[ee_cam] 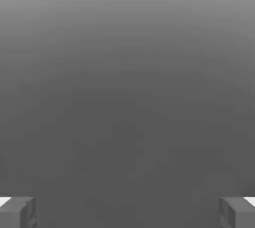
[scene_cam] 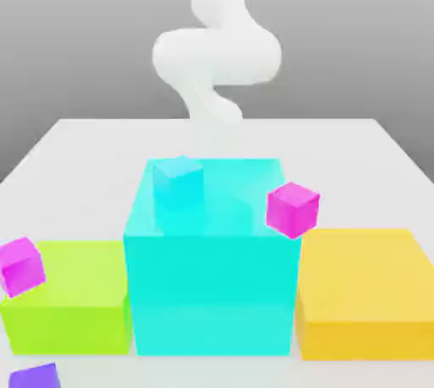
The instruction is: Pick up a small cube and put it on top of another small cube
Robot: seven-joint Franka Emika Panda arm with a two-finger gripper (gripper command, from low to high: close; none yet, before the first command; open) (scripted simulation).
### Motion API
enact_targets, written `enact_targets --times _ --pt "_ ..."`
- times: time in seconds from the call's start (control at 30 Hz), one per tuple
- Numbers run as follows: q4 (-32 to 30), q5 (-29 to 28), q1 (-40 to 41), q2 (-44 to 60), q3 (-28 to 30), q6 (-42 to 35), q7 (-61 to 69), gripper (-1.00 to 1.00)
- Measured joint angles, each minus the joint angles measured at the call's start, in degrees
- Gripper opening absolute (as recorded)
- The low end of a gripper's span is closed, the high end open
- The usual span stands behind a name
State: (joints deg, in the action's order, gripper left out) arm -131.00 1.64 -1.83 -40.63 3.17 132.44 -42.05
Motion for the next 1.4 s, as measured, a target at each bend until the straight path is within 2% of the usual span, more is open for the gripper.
enact_targets --times 0.27,0.53,0.8,0.97,1.13,1.27,1.3,1.4 --pt "2.51 6.84 -4.77 16.84 9.72 2.16 13.40 0.00" --pt "5.03 15.17 -5.74 33.64 15.88 4.06 27.67 0.00" --pt "7.37 20.20 -2.11 49.61 17.05 6.62 39.69 0.00" --pt "8.55 19.95 0.30 58.43 17.43 9.14 44.98 0.00" --pt "9.54 17.27 2.24 66.20 18.64 12.27 48.74 0.00" --pt "11.33 19.73 5.02 74.21 15.90 17.72 51.79 0.00" --pt "11.67 20.35 5.65 75.63 15.14 18.78 52.27 -1.00" --pt "11.68 20.38 5.66 75.63 15.14 18.72 52.30 -1.00"
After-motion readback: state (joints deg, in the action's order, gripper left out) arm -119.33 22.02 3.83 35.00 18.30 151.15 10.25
